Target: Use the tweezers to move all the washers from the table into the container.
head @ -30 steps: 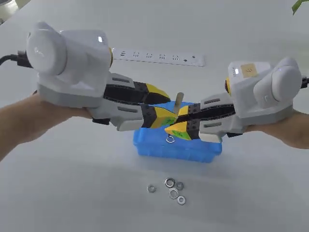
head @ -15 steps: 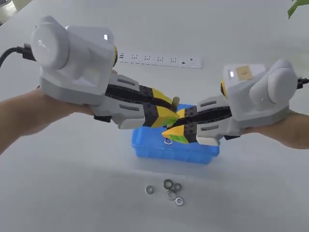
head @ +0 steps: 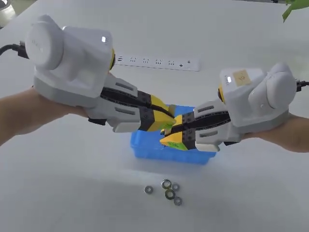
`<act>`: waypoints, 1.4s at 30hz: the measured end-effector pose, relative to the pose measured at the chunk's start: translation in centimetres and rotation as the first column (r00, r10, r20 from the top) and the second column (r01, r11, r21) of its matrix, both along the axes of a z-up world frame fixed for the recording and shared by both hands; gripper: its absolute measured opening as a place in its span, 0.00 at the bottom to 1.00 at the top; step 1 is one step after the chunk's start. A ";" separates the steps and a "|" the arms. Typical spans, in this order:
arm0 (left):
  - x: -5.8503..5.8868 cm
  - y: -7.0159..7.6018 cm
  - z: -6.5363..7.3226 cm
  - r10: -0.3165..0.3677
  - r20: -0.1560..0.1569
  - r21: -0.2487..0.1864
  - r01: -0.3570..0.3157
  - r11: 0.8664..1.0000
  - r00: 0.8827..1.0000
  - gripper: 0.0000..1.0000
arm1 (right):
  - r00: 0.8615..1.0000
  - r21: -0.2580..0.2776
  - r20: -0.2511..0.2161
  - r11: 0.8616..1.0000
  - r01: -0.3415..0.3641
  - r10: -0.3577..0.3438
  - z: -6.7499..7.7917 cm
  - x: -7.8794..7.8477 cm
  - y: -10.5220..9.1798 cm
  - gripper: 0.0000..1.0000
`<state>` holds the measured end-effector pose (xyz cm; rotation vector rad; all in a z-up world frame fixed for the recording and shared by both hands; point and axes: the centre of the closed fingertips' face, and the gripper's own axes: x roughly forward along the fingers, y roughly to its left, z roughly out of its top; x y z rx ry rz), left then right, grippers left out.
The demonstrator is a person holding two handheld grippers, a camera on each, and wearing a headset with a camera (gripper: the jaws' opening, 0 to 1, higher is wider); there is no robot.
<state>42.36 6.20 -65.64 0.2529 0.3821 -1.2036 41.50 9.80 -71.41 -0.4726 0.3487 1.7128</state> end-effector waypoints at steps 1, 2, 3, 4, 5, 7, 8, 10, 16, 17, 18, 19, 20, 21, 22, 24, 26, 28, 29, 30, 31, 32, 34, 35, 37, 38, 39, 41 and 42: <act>-0.1 0.0 0.1 -0.001 0.000 0.002 0.001 1.000 1.000 0.08 | 1.000 0.000 0.002 1.000 -0.001 0.001 0.1 -0.2 0.0 0.09; -0.4 0.0 0.1 -0.005 0.005 0.006 0.005 1.000 1.000 0.08 | 1.000 0.000 0.003 1.000 -0.002 0.002 0.1 -0.3 0.0 0.10; -0.5 0.0 0.2 -0.006 0.008 0.009 0.006 1.000 1.000 0.08 | 1.000 0.001 0.002 1.000 -0.002 0.002 0.2 -0.5 0.0 0.10; -0.7 0.0 0.3 -0.009 0.010 0.013 0.008 1.000 1.000 0.08 | 1.000 0.001 0.002 1.000 -0.002 0.002 0.3 -0.6 0.0 0.10; -0.9 0.0 0.3 -0.010 0.015 0.018 0.010 1.000 1.000 0.08 | 1.000 0.002 0.004 1.000 -0.003 0.003 0.3 -0.8 0.0 0.10; -1.2 0.1 0.4 -0.008 0.015 0.027 0.007 1.000 1.000 0.07 | 1.000 0.000 0.010 1.000 -0.004 0.004 0.4 -1.1 0.1 0.10; -1.5 0.2 0.5 -0.004 0.014 0.022 0.004 1.000 1.000 0.07 | 1.000 0.003 0.011 1.000 -0.005 0.005 0.6 -1.4 0.1 0.10; -2.0 0.0 0.6 -0.006 0.019 0.022 0.005 1.000 1.000 0.07 | 1.000 0.001 0.014 1.000 -0.013 0.013 0.7 -2.0 0.1 0.10; -3.4 -0.2 0.4 0.002 0.023 0.028 -0.003 1.000 1.000 0.07 | 1.000 -0.015 0.020 1.000 -0.024 0.025 0.5 -3.4 -0.1 0.11; -3.7 -0.1 0.3 0.006 0.021 0.027 -0.007 1.000 1.000 0.07 | 1.000 -0.018 0.017 0.999 -0.026 0.027 0.5 -3.7 -0.2 0.11; -3.9 -0.1 0.3 0.008 0.017 0.025 -0.008 1.000 1.000 0.07 | 0.999 -0.020 0.016 0.999 -0.030 0.030 0.4 -4.0 -0.3 0.11; -4.2 -0.1 0.4 0.013 0.016 0.021 -0.013 1.000 1.000 0.07 | 0.999 -0.020 0.016 0.999 -0.029 0.029 0.5 -4.3 -0.4 0.11; -4.3 0.0 0.4 0.016 0.017 0.019 -0.017 1.000 1.000 0.07 | 0.999 -0.019 0.014 0.999 -0.028 0.029 0.5 -4.4 -0.5 0.11; -4.5 0.0 0.4 0.019 0.014 0.017 -0.019 1.000 1.000 0.07 | 1.000 -0.017 0.003 0.999 -0.027 0.027 0.6 -4.7 -0.5 0.12; -4.7 0.1 0.4 0.021 0.012 0.016 -0.021 1.000 1.000 0.07 | 1.000 -0.016 -0.002 1.000 -0.026 0.026 0.6 -4.8 -0.5 0.12; -5.2 0.1 0.4 0.020 0.011 0.020 -0.021 1.000 1.000 0.07 | 1.000 -0.011 -0.009 1.000 -0.019 0.019 0.6 -5.1 -0.7 0.13; -5.5 0.2 0.4 0.019 0.010 0.023 -0.019 1.000 1.000 0.07 | 1.000 -0.016 -0.013 1.000 -0.017 0.017 0.5 -5.2 -0.8 0.14; -5.9 0.2 0.4 0.019 0.011 0.026 -0.020 0.999 1.000 0.07 | 1.000 -0.017 -0.022 1.000 -0.014 0.014 0.4 -5.4 -0.9 0.16; -5.9 0.2 0.4 0.021 0.011 0.025 -0.021 0.999 1.000 0.07 | 0.999 -0.019 -0.030 1.000 -0.013 0.013 0.4 -5.5 -1.0 0.17; -6.0 0.2 0.4 0.022 0.012 0.024 -0.022 0.999 1.000 0.07 | 0.999 -0.022 -0.035 1.000 -0.009 0.009 0.3 -5.5 -1.1 0.19; -6.1 0.3 0.4 0.023 0.013 0.023 -0.023 0.999 1.000 0.07 | 0.999 -0.027 -0.036 1.000 -0.009 0.008 0.1 -5.6 -1.3 0.20; -6.1 0.3 0.3 0.024 0.013 0.023 -0.025 0.999 1.000 0.07 | 0.999 -0.034 -0.041 0.999 -0.010 0.009 -0.1 -5.7 -1.4 0.21; -6.3 0.4 0.1 0.027 0.015 0.028 -0.028 0.999 1.000 0.07 | 0.999 -0.047 -0.049 0.999 -0.014 0.011 -0.5 -6.0 -1.8 0.21; -6.4 0.5 0.0 0.028 0.013 0.029 -0.029 0.999 1.000 0.07 | 0.999 -0.054 -0.048 0.998 -0.015 0.013 -0.6 -6.1 -1.9 0.21; -6.6 0.6 -0.3 0.027 0.013 0.032 -0.028 0.999 1.000 0.07 | 0.998 -0.067 -0.062 0.998 -0.013 0.009 -1.0 -6.3 -2.3 0.22; -6.9 0.7 -0.4 0.024 0.013 0.028 -0.024 0.999 1.000 0.07 | 0.998 -0.066 -0.063 0.998 -0.011 0.007 -1.1 -6.4 -2.4 0.22; -7.0 0.7 -0.4 0.022 0.012 0.021 -0.023 1.000 1.000 0.07 | 0.998 -0.068 -0.067 0.998 -0.008 0.004 -1.2 -6.6 -2.5 0.22; -7.2 0.8 -0.6 0.022 0.010 0.019 -0.022 1.000 1.000 0.07 | 0.997 -0.069 -0.079 0.998 -0.004 -0.001 -1.4 -6.9 -2.7 0.22; -7.4 0.9 -1.0 0.025 0.011 0.030 -0.025 0.999 1.000 0.07 | 0.997 -0.069 -0.080 0.998 -0.002 -0.003 -1.5 -6.9 -2.7 0.22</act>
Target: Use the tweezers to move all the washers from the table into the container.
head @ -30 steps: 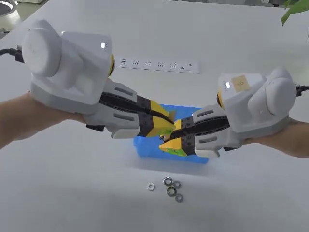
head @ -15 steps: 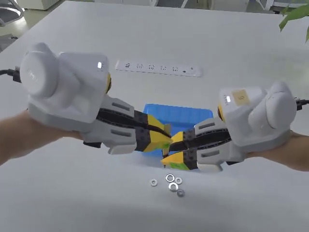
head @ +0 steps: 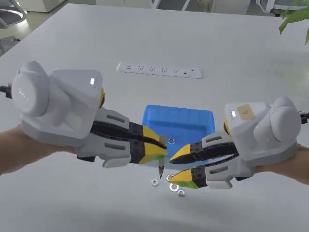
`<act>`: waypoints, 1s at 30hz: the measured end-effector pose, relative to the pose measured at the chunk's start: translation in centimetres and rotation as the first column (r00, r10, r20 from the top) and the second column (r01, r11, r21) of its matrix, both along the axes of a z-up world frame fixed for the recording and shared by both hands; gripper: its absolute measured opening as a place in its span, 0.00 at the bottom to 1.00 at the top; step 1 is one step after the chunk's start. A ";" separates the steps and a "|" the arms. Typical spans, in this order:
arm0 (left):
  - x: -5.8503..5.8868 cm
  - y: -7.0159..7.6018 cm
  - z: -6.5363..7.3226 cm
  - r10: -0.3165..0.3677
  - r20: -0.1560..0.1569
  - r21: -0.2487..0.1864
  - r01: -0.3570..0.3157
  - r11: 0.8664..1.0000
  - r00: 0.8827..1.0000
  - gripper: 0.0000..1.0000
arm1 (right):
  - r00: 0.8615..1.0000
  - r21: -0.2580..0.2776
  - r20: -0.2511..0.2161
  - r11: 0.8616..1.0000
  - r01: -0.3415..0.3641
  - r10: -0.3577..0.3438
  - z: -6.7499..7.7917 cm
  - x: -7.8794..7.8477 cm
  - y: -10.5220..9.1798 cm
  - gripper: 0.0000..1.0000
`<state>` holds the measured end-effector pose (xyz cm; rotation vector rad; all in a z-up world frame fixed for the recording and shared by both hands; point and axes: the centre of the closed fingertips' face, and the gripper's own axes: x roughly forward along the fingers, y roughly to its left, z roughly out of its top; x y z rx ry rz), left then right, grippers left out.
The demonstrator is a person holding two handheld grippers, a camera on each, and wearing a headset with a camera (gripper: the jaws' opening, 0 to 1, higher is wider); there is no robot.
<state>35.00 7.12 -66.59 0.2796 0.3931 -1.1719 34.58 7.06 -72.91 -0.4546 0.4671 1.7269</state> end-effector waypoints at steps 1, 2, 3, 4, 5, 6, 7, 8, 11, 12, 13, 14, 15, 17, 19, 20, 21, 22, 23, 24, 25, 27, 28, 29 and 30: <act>-0.1 0.1 -0.2 -0.001 0.002 0.008 0.001 1.000 1.000 0.07 | 1.000 0.000 -0.008 1.000 0.005 -0.005 -0.2 -0.1 -0.1 0.22; -0.3 0.3 -0.6 -0.003 -0.002 0.019 0.003 1.000 1.000 0.07 | 1.000 0.000 -0.015 1.000 0.009 -0.009 -0.4 -0.2 -0.1 0.23; -0.4 0.3 -0.8 -0.003 -0.007 0.022 0.003 1.000 1.000 0.07 | 1.000 -0.005 -0.018 1.000 0.011 -0.011 -0.6 -0.3 -0.2 0.24; -0.6 0.5 -1.1 -0.004 -0.015 0.024 0.004 1.000 1.000 0.07 | 1.000 -0.009 -0.017 1.000 0.011 -0.012 -0.8 -0.4 -0.3 0.25; -0.7 0.6 -1.2 -0.004 -0.017 0.026 0.004 1.000 1.000 0.07 | 1.000 -0.010 -0.013 1.000 0.013 -0.013 -1.0 -0.5 -0.4 0.25; -0.7 0.7 -1.5 -0.003 -0.011 0.032 0.003 0.999 1.000 0.07 | 1.000 -0.010 -0.014 1.000 0.015 -0.015 -1.0 -0.5 -0.5 0.26; -0.7 0.7 -1.6 -0.004 -0.012 0.035 0.004 0.999 1.000 0.07 | 1.000 -0.010 -0.020 1.000 0.018 -0.018 -1.0 -0.6 -0.6 0.27; -0.8 0.7 -1.8 -0.004 -0.015 0.036 0.005 0.999 1.000 0.07 | 0.999 -0.007 -0.031 1.000 0.021 -0.022 -1.1 -0.6 -0.6 0.27; -0.7 0.7 -2.2 -0.005 -0.011 0.036 0.005 0.999 1.000 0.07 | 0.999 -0.013 -0.035 1.000 0.021 -0.022 -1.4 -0.7 -0.9 0.28; -0.7 0.7 -2.3 -0.005 -0.011 0.034 0.006 0.999 1.000 0.07 | 0.999 -0.017 -0.038 1.000 0.024 -0.025 -1.6 -0.7 -1.0 0.28; -0.6 0.6 -2.4 -0.006 -0.004 0.033 0.006 0.999 1.000 0.07 | 0.999 -0.018 -0.041 0.999 0.027 -0.028 -1.7 -0.7 -1.1 0.29; -0.5 0.6 -2.5 -0.008 0.000 0.033 0.008 0.999 1.000 0.07 | 0.999 -0.017 -0.043 0.999 0.031 -0.032 -1.7 -0.7 -1.2 0.29; -0.5 0.6 -2.6 -0.009 0.001 0.032 0.009 0.999 1.000 0.07 | 0.998 -0.017 -0.045 0.999 0.037 -0.038 -1.8 -0.6 -1.3 0.29; -0.4 0.4 -2.7 -0.016 0.009 0.024 0.016 1.000 1.000 0.07 | 0.998 -0.015 -0.045 0.999 0.047 -0.047 -1.8 -0.6 -1.4 0.29; -0.3 0.2 -2.9 -0.024 0.011 0.017 0.024 1.000 1.000 0.07 | 0.997 -0.014 -0.050 0.998 0.054 -0.054 -1.9 -0.6 -1.5 0.29; -0.3 0.1 -3.2 -0.026 0.016 0.021 0.026 0.999 1.000 0.07 | 0.997 -0.015 -0.051 0.998 0.055 -0.056 -1.9 -0.6 -1.6 0.29; -0.2 0.1 -3.3 -0.028 0.017 0.024 0.027 0.999 0.999 0.07 | 0.997 -0.017 -0.054 0.998 0.058 -0.059 -2.0 -0.7 -1.7 0.29; -0.2 0.1 -3.6 -0.032 0.013 0.032 0.032 0.999 0.999 0.07 | 0.996 -0.017 -0.057 0.998 0.061 -0.062 -2.1 -0.7 -1.7 0.29; -0.1 0.1 -3.8 -0.033 0.015 0.036 0.032 0.999 0.999 0.07 | 0.996 -0.018 -0.058 0.998 0.062 -0.063 -2.1 -0.7 -1.8 0.29; -0.1 0.1 -4.0 -0.032 0.015 0.039 0.032 0.999 0.999 0.07 | 0.996 -0.021 -0.063 0.998 0.064 -0.065 -2.3 -0.8 -1.9 0.29; 0.0 0.2 -4.0 -0.031 0.012 0.038 0.030 0.999 0.999 0.07 | 0.996 -0.022 -0.064 0.998 0.065 -0.066 -2.3 -0.8 -1.9 0.29; 0.1 0.3 -4.1 -0.027 0.018 0.036 0.026 0.999 0.999 0.07 | 0.995 -0.023 -0.071 0.997 0.069 -0.070 -2.6 -0.8 -2.0 0.29; 0.2 0.4 -4.1 -0.023 0.016 0.031 0.022 0.999 1.000 0.07 | 0.995 -0.025 -0.075 0.997 0.070 -0.071 -2.7 -0.8 -2.1 0.29; 0.3 0.4 -4.1 -0.020 0.014 0.025 0.019 0.999 1.000 0.07 | 0.994 -0.026 -0.076 0.997 0.071 -0.073 -2.7 -0.8 -2.1 0.29; 0.3 0.4 -4.2 -0.015 0.012 0.021 0.015 1.000 1.000 0.07 | 0.994 -0.025 -0.082 0.997 0.074 -0.076 -2.8 -0.9 -2.1 0.29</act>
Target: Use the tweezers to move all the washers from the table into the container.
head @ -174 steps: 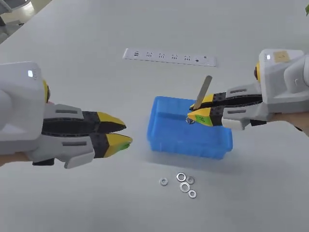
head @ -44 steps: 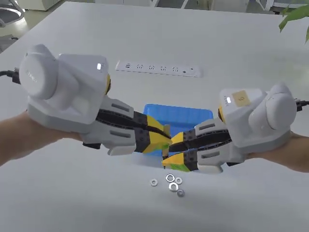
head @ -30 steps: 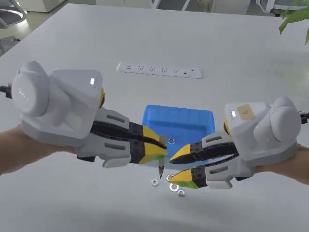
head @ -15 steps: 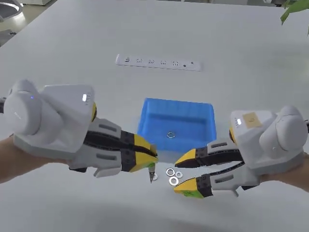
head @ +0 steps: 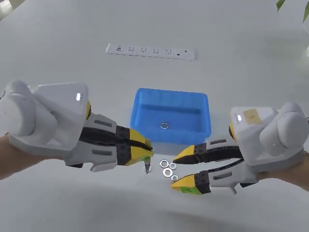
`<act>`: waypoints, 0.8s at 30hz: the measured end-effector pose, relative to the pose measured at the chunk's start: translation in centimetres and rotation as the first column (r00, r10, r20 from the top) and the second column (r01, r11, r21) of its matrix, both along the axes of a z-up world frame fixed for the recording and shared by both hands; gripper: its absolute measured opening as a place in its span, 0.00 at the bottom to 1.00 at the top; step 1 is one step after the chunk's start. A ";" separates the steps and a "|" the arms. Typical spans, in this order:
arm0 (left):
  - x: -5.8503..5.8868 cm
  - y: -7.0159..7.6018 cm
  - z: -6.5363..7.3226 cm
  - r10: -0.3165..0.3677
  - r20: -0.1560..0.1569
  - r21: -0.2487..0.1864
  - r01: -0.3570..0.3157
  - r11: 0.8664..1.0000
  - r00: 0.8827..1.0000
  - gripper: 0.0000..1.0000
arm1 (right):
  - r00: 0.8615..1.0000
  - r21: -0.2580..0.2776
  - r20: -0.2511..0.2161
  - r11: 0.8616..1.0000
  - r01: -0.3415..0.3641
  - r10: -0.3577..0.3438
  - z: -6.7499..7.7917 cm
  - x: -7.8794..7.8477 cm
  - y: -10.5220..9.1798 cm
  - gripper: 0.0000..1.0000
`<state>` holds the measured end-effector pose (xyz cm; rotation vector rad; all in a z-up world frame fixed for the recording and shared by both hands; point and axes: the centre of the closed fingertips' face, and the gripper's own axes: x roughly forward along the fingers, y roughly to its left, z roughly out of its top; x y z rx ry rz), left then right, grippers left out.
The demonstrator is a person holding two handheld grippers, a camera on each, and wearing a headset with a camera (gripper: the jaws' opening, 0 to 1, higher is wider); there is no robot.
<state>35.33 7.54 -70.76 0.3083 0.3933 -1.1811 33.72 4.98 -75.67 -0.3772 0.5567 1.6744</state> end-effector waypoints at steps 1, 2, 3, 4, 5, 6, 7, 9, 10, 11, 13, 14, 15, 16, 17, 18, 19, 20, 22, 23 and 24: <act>0.0 0.0 0.0 0.002 0.001 0.000 -0.002 1.000 1.000 0.07 | 1.000 0.001 -0.004 1.000 0.001 -0.001 0.0 0.0 0.0 0.29; 0.1 0.0 -0.1 0.003 0.003 0.001 -0.003 1.000 1.000 0.07 | 1.000 0.001 -0.004 1.000 0.002 -0.002 0.0 0.0 0.0 0.29; 0.1 0.0 -0.1 0.004 0.001 -0.002 -0.004 1.000 1.000 0.07 | 1.000 -0.001 -0.005 1.000 0.002 -0.002 -0.1 -0.1 -0.1 0.29; 0.1 0.0 -0.1 0.005 0.000 -0.006 -0.005 1.000 1.000 0.07 | 1.000 -0.001 -0.007 1.000 0.002 -0.002 -0.1 -0.1 -0.1 0.29; 0.2 -0.1 -0.1 0.005 0.000 -0.006 -0.005 1.000 1.000 0.07 | 1.000 -0.002 -0.008 1.000 0.002 -0.002 -0.1 -0.1 -0.1 0.29; 0.2 -0.1 -0.2 0.004 0.001 -0.003 -0.004 1.000 1.000 0.07 | 1.000 -0.002 -0.008 1.000 0.002 -0.002 -0.1 -0.1 -0.1 0.29; 0.2 -0.1 -0.2 0.004 0.001 -0.003 -0.004 1.000 1.000 0.07 | 1.000 -0.002 -0.009 1.000 0.003 -0.003 -0.1 -0.1 -0.1 0.29; 0.3 -0.2 -0.2 0.003 0.001 -0.005 -0.003 1.000 1.000 0.07 | 1.000 -0.002 -0.012 1.000 0.004 -0.004 -0.1 -0.2 -0.2 0.29; 0.3 -0.2 -0.2 0.003 0.003 -0.005 -0.003 1.000 1.000 0.07 | 1.000 -0.002 -0.013 1.000 0.005 -0.005 -0.1 -0.2 -0.2 0.29; 0.3 -0.2 -0.2 0.002 0.004 -0.005 -0.002 1.000 1.000 0.07 | 1.000 -0.002 -0.014 1.000 0.005 -0.005 -0.1 -0.3 -0.2 0.29; 0.5 -0.3 -0.1 0.003 0.005 -0.011 -0.003 1.000 1.000 0.07 | 1.000 -0.001 -0.021 1.000 0.006 -0.006 -0.1 -0.4 -0.2 0.29; 0.5 -0.3 -0.1 0.002 0.008 -0.010 -0.002 1.000 1.000 0.07 | 1.000 -0.002 -0.021 1.000 0.005 -0.005 -0.2 -0.5 -0.2 0.29; 0.5 -0.3 -0.1 0.001 0.008 -0.009 0.000 1.000 1.000 0.07 | 1.000 -0.005 -0.022 1.000 0.004 -0.004 -0.2 -0.5 -0.2 0.29; 0.6 -0.3 -0.1 0.000 0.009 -0.007 0.000 1.000 1.000 0.07 | 1.000 -0.005 -0.023 1.000 0.004 -0.004 -0.2 -0.6 -0.2 0.29; 0.6 -0.3 -0.1 0.000 0.010 -0.008 0.000 1.000 1.000 0.07 | 1.000 -0.003 -0.025 1.000 0.006 -0.006 -0.1 -0.6 -0.2 0.29; 0.6 -0.3 -0.1 0.001 0.009 -0.008 -0.001 1.000 1.000 0.07 | 1.000 -0.001 -0.024 1.000 0.007 -0.007 -0.1 -0.5 -0.1 0.29; 0.6 -0.2 -0.1 0.003 0.006 -0.008 -0.003 1.000 1.000 0.07 | 1.000 0.001 -0.025 1.000 0.011 -0.011 -0.1 -0.5 -0.1 0.29; 0.7 -0.2 -0.2 0.004 0.005 -0.008 -0.004 1.000 1.000 0.07 | 1.000 0.004 -0.027 1.000 0.015 -0.015 -0.1 -0.4 -0.1 0.29; 0.6 -0.2 -0.3 0.003 0.001 -0.005 -0.003 1.000 1.000 0.07 | 0.999 0.006 -0.030 1.000 0.019 -0.019 0.0 -0.4 0.0 0.29; 0.6 -0.1 -0.3 0.002 -0.002 -0.003 -0.002 1.000 1.000 0.07 | 0.999 0.007 -0.029 1.000 0.019 -0.019 0.0 -0.4 0.0 0.29; 0.6 -0.1 -0.4 0.002 -0.002 -0.003 -0.002 1.000 1.000 0.07 | 0.999 0.007 -0.029 1.000 0.019 -0.019 0.0 -0.4 0.0 0.29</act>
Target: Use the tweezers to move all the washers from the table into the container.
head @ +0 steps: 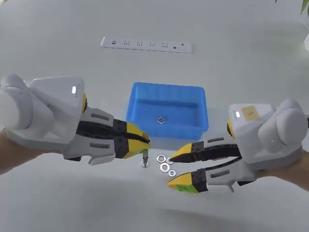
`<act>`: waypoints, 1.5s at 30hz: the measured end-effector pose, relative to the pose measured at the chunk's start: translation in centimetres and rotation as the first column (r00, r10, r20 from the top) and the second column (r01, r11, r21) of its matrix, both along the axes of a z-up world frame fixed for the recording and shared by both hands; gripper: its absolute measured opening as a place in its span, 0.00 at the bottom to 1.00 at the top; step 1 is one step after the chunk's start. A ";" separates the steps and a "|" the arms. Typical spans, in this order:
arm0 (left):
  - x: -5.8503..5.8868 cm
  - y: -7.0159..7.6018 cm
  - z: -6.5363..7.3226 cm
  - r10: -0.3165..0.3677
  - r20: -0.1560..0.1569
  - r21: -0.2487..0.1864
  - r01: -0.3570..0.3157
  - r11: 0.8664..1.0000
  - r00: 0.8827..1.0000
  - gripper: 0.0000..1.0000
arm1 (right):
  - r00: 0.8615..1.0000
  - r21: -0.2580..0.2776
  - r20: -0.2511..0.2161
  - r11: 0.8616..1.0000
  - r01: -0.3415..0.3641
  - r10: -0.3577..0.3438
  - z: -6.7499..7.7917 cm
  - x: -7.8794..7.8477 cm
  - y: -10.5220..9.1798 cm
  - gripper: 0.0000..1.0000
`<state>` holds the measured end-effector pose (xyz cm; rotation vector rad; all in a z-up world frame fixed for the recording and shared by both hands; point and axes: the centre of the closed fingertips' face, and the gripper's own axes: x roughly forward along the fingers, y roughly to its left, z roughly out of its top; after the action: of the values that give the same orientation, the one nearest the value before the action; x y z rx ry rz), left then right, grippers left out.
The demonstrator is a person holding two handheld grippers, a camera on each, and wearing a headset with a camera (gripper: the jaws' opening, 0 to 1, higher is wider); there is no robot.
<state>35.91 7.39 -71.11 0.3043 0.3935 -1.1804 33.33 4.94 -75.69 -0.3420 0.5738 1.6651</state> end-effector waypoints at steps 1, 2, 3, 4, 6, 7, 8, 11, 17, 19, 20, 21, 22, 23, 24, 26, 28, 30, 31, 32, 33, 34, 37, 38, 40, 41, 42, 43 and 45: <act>0.0 0.0 0.0 0.000 0.000 -0.001 0.000 1.000 1.000 0.07 | 1.000 0.001 -0.001 1.000 0.000 0.000 0.0 0.0 0.0 0.29; 0.0 0.0 0.0 0.001 0.001 0.001 -0.001 1.000 1.000 0.07 | 1.000 0.000 -0.001 1.000 0.001 -0.001 0.0 0.0 0.0 0.29; 0.0 0.0 0.0 0.001 0.000 0.000 -0.001 1.000 1.000 0.07 | 1.000 -0.002 0.000 1.000 0.001 -0.001 0.0 0.0 0.0 0.29; -0.1 0.0 -0.1 0.000 -0.001 0.001 0.000 1.000 1.000 0.07 | 1.000 -0.002 0.001 1.000 0.001 -0.001 -0.1 0.0 0.0 0.29; -0.1 0.0 -0.2 0.001 -0.002 0.005 -0.001 1.000 1.000 0.07 | 1.000 -0.003 -0.001 1.000 0.003 -0.003 -0.1 0.0 -0.1 0.29; -0.1 0.1 -0.3 0.001 -0.006 0.006 -0.001 1.000 1.000 0.07 | 1.000 -0.003 -0.002 1.000 0.004 -0.004 -0.1 0.0 -0.1 0.29; -0.2 0.1 -0.3 0.001 -0.007 0.005 -0.001 1.000 1.000 0.07 | 1.000 -0.005 -0.001 1.000 0.003 -0.003 -0.1 0.0 -0.1 0.29; -0.3 0.2 -0.5 0.002 -0.008 0.005 -0.002 1.000 1.000 0.07 | 1.000 -0.008 -0.002 1.000 0.004 -0.004 -0.2 0.0 -0.1 0.29; -0.4 0.2 -0.5 0.001 -0.005 0.000 -0.001 1.000 1.000 0.07 | 1.000 -0.010 -0.004 1.000 0.003 -0.003 -0.2 -0.1 0.0 0.29; -0.4 0.2 -0.5 -0.002 -0.009 -0.003 0.002 1.000 1.000 0.07 | 1.000 -0.012 -0.005 1.000 0.001 -0.001 -0.2 -0.2 0.1 0.29; -0.5 0.1 -0.5 -0.003 -0.007 -0.004 0.003 1.000 1.000 0.07 | 1.000 -0.014 -0.004 1.000 -0.002 0.002 -0.2 -0.2 0.1 0.29; -0.5 0.1 -0.5 -0.004 -0.008 -0.005 0.004 1.000 1.000 0.07 | 1.000 -0.013 -0.004 1.000 -0.003 0.003 -0.2 -0.2 0.2 0.29; -0.6 0.1 -0.5 -0.006 -0.007 -0.007 0.006 1.000 1.000 0.07 | 1.000 -0.012 -0.004 1.000 -0.004 0.004 -0.2 -0.2 0.3 0.29; -0.6 0.1 -0.5 -0.007 -0.006 -0.007 0.007 1.000 1.000 0.07 | 1.000 -0.011 -0.004 1.000 -0.005 0.005 -0.1 -0.2 0.4 0.29; -0.6 0.0 -0.5 -0.008 -0.006 -0.008 0.008 1.000 1.000 0.07 | 1.000 -0.007 0.001 1.000 -0.006 0.006 -0.1 -0.1 0.8 0.29; -0.6 0.0 -0.5 -0.009 -0.005 -0.011 0.009 1.000 1.000 0.07 | 1.000 -0.007 0.013 1.000 -0.011 0.011 -0.1 0.1 1.4 0.29; -0.6 0.0 -0.5 -0.012 -0.007 -0.011 0.011 1.000 1.000 0.07 | 1.000 -0.004 0.019 1.000 -0.017 0.017 -0.2 0.2 2.0 0.29; -0.7 0.0 -0.5 -0.019 -0.011 -0.008 0.019 1.000 1.000 0.07 | 0.999 0.000 0.022 1.000 -0.025 0.025 -0.4 0.4 2.7 0.29; -0.8 0.0 -0.5 -0.021 -0.011 -0.008 0.021 1.000 1.000 0.07 | 0.999 0.001 0.020 1.000 -0.025 0.025 -0.5 0.6 3.1 0.29; -0.8 0.0 -0.5 -0.022 -0.011 -0.008 0.022 1.000 1.000 0.07 | 1.000 0.003 0.021 1.000 -0.023 0.023 -0.6 0.7 3.4 0.29; -0.8 0.1 -0.5 -0.021 -0.014 -0.010 0.020 1.000 1.000 0.07 | 0.999 0.008 0.027 1.000 -0.020 0.020 -0.6 0.9 3.8 0.29; -0.9 0.1 -0.5 -0.020 -0.015 -0.012 0.020 1.000 1.000 0.07 | 0.999 0.012 0.028 1.000 -0.016 0.016 -0.5 1.0 4.0 0.29; -0.9 0.1 -0.5 -0.018 -0.017 -0.013 0.018 1.000 1.000 0.07 | 0.999 0.020 0.037 0.999 -0.029 0.028 -0.5 1.0 4.9 0.29; -0.9 0.1 -0.5 -0.019 -0.016 -0.012 0.019 1.000 1.000 0.07 | 0.998 0.012 0.047 0.999 -0.041 0.041 -0.6 1.0 5.0 0.28; -0.9 0.1 -0.5 -0.020 -0.015 -0.010 0.020 1.000 1.000 0.07 | 0.997 0.005 0.059 0.998 -0.057 0.057 -0.7 0.8 5.4 0.28; -0.9 0.1 -0.5 -0.020 -0.016 -0.012 0.020 1.000 1.000 0.07 | 0.996 0.005 0.062 0.998 -0.062 0.061 -0.8 0.7 5.5 0.28; -0.8 0.1 -0.5 -0.018 -0.016 -0.015 0.017 1.000 1.000 0.07 | 0.995 0.002 0.068 0.997 -0.071 0.070 -0.9 0.7 5.6 0.27; -0.8 0.1 -0.5 -0.016 -0.017 -0.016 0.016 1.000 1.000 0.07 | 0.994 -0.003 0.079 0.997 -0.071 0.071 -1.0 0.7 5.7 0.26; -0.8 0.1 -0.5 -0.015 -0.016 -0.016 0.014 1.000 1.000 0.07 | 0.993 -0.007 0.089 0.997 -0.077 0.077 -1.0 0.8 5.7 0.24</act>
<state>35.12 7.52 -71.65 0.2846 0.3967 -1.2002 34.08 10.65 -76.71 -0.4432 0.5024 1.7141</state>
